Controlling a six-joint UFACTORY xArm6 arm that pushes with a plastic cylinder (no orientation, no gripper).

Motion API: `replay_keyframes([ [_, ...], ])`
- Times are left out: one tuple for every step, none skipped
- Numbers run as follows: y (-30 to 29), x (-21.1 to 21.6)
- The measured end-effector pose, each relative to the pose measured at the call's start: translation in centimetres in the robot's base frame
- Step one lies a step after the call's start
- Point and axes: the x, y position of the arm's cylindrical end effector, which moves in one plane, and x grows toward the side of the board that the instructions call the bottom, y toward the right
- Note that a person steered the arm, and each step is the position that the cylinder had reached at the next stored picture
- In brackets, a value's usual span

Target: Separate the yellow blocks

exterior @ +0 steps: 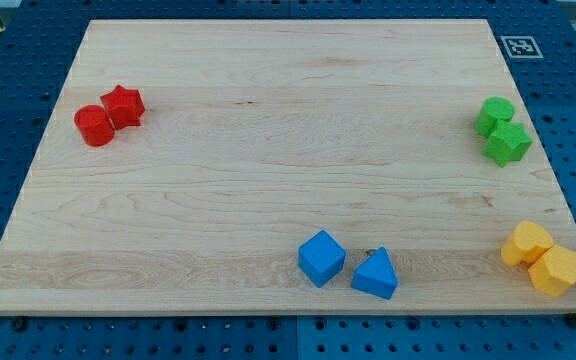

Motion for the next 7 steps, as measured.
replay_keyframes([
  [-0.6,0.0],
  [-0.6,0.0],
  [-0.7,0.0],
  [-1.6,0.0],
  [-2.4,0.0],
  [-2.8,0.0],
  [-3.5,0.0],
])
